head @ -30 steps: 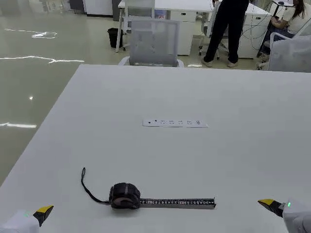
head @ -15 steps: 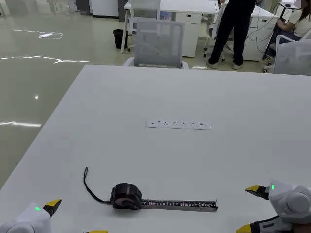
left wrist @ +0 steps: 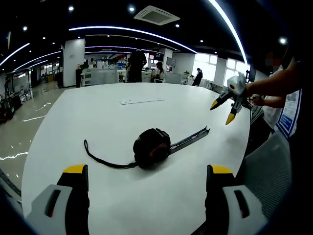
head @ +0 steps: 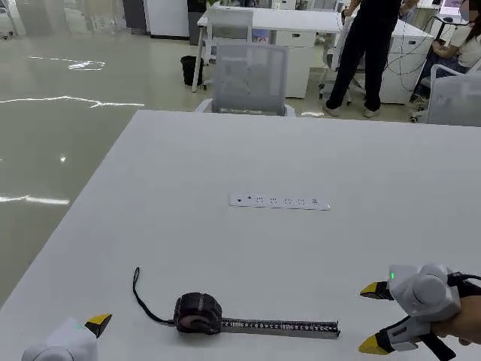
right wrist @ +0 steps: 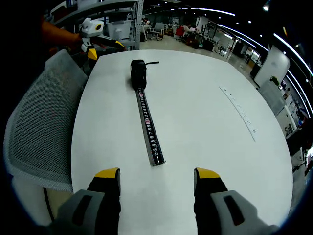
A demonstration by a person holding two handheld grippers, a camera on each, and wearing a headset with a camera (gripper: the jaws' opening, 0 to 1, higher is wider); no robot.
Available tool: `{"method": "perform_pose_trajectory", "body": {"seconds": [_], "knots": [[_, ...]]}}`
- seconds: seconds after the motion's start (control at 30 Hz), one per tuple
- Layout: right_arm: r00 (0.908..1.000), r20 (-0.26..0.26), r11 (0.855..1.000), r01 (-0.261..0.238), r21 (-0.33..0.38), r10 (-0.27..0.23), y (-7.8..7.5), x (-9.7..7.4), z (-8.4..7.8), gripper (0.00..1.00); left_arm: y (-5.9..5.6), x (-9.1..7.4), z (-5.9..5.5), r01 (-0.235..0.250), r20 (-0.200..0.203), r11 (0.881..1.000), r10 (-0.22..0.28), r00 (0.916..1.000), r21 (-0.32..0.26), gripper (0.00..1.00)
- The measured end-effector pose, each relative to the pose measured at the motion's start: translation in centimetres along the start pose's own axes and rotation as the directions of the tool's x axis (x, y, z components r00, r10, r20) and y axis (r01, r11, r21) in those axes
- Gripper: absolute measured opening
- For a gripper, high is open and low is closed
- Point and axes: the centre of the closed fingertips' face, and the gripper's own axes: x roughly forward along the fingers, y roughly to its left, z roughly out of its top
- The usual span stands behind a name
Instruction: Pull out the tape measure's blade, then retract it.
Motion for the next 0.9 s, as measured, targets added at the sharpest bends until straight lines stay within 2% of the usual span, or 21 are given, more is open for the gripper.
{"method": "perform_pose_trajectory", "body": {"seconds": [0.1,0.17,0.3,0.4,0.5,0.7,0.9], "knots": [[0.9994,-0.022,1.0,-0.025,-0.016,0.025,-0.1,0.6,0.1,0.59,-0.1,0.1,0.5,-0.015,0.028,1.0,0.015,0.9995,-0.01,0.99],[0.9978,-0.047,0.998,-0.049,-0.024,0.048,0.0,1.0,-0.1,0.55,0.0,0.4,0.3,-0.032,0.009,0.999,0.032,0.9994,0.001,0.99],[0.9918,-0.089,0.994,-0.096,-0.06,0.091,0.4,2.2,-0.1,0.54,-0.2,0.9,0.6,-0.028,0.014,0.999,0.028,0.9995,-0.027,0.99],[0.9876,-0.108,0.99,-0.121,-0.065,0.114,0.4,2.9,-0.2,0.53,-0.6,1.3,0.8,-0.026,0.014,0.999,0.026,0.9996,-0.026,0.99],[0.9783,-0.15,0.984,-0.157,-0.083,0.143,0.7,3.5,-0.6,0.52,-0.7,1.7,0.9,-0.021,0.013,1.0,0.022,0.9997,-0.021,0.99],[0.9725,-0.171,0.977,-0.179,-0.113,0.158,0.3,4.3,-0.6,0.5,-1.3,2.4,0.4,-0.007,0.001,1.0,0.007,1.0,-0.018,0.99],[0.9672,-0.183,0.977,-0.194,-0.084,0.177,0.1,5.4,-1.0,0.42,-1.6,2.7,0.0,-0.005,-0.008,1.0,0.004,1.0,-0.015,0.99]]}}
